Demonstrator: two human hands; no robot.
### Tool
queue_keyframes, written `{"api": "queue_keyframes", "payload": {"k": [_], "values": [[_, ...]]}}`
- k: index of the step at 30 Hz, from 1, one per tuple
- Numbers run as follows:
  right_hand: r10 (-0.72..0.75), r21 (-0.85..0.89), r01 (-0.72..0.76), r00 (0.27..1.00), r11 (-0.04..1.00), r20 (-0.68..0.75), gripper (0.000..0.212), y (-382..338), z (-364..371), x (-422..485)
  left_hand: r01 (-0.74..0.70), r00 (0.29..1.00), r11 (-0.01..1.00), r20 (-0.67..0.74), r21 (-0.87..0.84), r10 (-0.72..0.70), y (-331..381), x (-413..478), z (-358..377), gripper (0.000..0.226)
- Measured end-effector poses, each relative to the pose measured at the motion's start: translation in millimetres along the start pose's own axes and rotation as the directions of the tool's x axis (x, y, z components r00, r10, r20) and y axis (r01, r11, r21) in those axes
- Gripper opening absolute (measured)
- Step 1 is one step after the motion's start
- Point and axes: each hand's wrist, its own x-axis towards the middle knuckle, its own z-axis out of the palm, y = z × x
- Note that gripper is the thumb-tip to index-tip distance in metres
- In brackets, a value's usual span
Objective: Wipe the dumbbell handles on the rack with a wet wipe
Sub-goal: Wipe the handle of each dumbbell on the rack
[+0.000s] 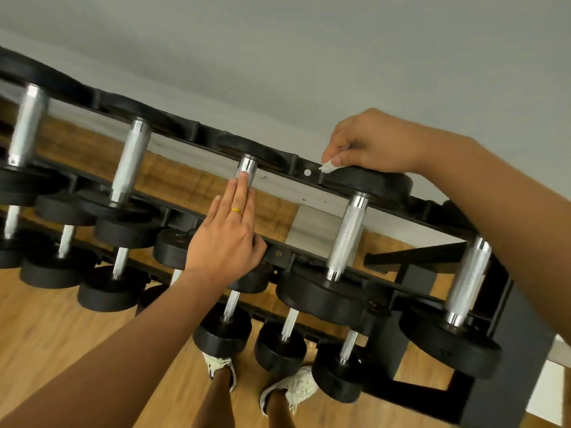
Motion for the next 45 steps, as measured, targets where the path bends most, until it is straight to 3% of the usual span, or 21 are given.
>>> {"api": "queue_keyframes", "payload": {"k": [3,7,14,23,28,37,41,45], "values": [[0.027,0.018,-0.03,0.993,0.999,0.112,0.019,0,-8,6,0.001,1.0,1.0,-0.014,0.001,-0.001,0,0,2,0.078],[0.06,0.039,-0.066,0.989,0.997,0.132,0.02,5,-14,8,-0.001,0.999,1.0,-0.038,-0.015,0.0,-4,-1,5,0.078],[0.119,-0.1,-0.093,0.948,0.991,0.294,0.019,-13,4,55,-0.008,0.999,1.0,-0.042,-0.026,0.007,-3,-1,5,0.078],[0.052,-0.02,-0.049,0.985,0.999,0.167,0.019,-13,-18,-8,0.002,1.0,1.0,-0.029,-0.004,-0.003,-6,-1,5,0.077],[0.017,-0.118,0.003,0.985,0.993,0.172,0.019,-22,1,15,0.006,1.0,1.0,-0.005,0.002,-0.006,-1,-1,-1,0.078],[-0.043,0.001,0.043,0.996,0.999,-0.081,0.02,0,0,-52,0.006,1.0,1.0,-0.004,0.018,-0.006,0,-1,0,0.082],[-0.058,-0.083,0.045,0.986,0.996,-0.159,0.021,-5,20,-31,0.005,1.0,1.0,-0.014,0.015,-0.005,1,-1,-2,0.083],[-0.024,-0.041,0.008,0.907,0.999,-0.42,0.019,-1,43,-70,0.002,1.0,1.0,-0.014,0.02,-0.002,0,-2,-1,0.082]]}}
